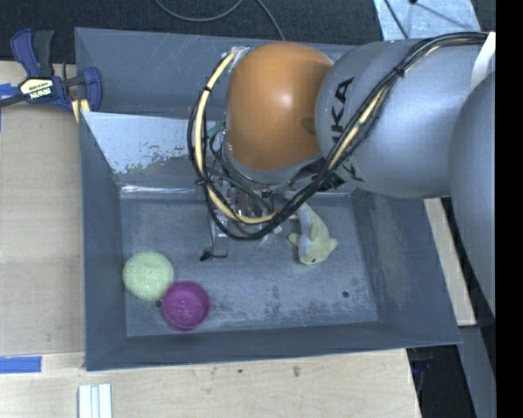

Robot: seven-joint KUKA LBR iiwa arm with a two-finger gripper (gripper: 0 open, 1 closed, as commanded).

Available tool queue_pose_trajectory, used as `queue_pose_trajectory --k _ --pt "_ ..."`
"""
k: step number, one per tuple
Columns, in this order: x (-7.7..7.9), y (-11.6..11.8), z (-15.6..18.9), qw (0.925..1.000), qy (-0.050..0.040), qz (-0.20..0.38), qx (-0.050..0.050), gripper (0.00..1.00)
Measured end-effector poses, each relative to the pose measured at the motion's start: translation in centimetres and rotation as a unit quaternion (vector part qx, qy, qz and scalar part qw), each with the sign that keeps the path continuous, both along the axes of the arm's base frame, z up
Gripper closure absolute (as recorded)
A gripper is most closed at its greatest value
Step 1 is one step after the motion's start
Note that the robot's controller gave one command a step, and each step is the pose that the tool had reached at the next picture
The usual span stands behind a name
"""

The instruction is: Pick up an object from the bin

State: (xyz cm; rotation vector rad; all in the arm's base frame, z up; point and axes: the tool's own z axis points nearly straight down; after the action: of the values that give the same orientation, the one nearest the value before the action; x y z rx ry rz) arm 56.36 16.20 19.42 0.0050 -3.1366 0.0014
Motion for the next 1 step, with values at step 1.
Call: queue_pose_trajectory --k 1 --pt "0.15 -0.08 0.51 1.0000 -0.0040 -0.002 0.001 0.00"
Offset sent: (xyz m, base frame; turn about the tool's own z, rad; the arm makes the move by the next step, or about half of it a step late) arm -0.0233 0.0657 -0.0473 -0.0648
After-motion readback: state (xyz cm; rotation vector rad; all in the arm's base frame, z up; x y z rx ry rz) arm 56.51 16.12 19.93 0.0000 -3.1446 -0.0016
